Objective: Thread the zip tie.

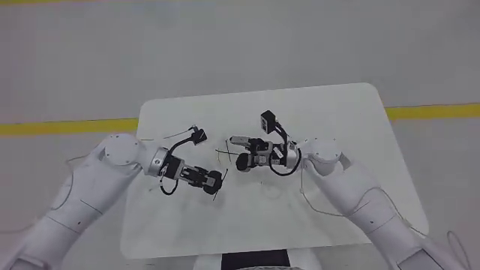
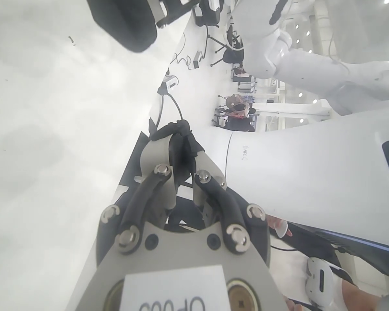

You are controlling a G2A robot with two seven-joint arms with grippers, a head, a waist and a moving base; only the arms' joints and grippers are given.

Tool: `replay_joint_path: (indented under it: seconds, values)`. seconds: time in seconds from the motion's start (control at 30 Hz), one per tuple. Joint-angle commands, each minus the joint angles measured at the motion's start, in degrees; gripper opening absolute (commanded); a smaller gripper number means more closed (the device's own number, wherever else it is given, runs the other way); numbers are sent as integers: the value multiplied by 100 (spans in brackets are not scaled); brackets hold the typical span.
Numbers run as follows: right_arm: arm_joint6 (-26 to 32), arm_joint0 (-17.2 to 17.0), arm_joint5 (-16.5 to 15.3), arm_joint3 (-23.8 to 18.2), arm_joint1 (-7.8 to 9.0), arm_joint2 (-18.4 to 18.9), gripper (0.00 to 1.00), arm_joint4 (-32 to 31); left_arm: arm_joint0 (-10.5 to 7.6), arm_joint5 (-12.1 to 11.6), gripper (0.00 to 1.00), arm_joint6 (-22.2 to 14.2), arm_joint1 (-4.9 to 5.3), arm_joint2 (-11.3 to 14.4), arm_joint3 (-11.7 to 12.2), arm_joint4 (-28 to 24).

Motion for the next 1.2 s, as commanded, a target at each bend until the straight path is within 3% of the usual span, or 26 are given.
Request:
replay_joint_path:
  seconds: [0.0,0.1,0.33,0.43,0.53,0.77,1.07,1.1,1.13,1.17]
  values:
    - [219,125,11,223,-54,-154,100,211,99,0,0,-1,-6,-117,-30,-131]
    - [583,238,-22,443,-118,-327,100,483,221,0,0,-1,-13,-216,-60,-228]
    - [563,223,-24,437,-120,-330,100,495,217,0,0,-1,-9,-231,-83,-116]
    - [573,146,64,521,-130,-413,100,525,279,0,0,232,-18,-208,-94,-82]
    - [689,122,188,677,-157,-437,100,845,318,21,0,241,-3,-227,-42,-92]
    - [691,122,210,694,-159,-441,100,856,354,0,0,222,19,-266,-10,-55]
    - [445,-77,-125,559,-120,-293,100,808,354,0,0,222,19,-266,-10,-55]
    - [439,-102,-141,543,-114,-272,91,813,354,0,0,222,19,-266,-10,-55]
    - [457,-115,-151,524,-110,-265,64,814,354,0,0,222,19,-266,-10,-55]
    - [482,-124,-158,513,-105,-261,49,805,354,0,0,222,19,-266,-10,-55]
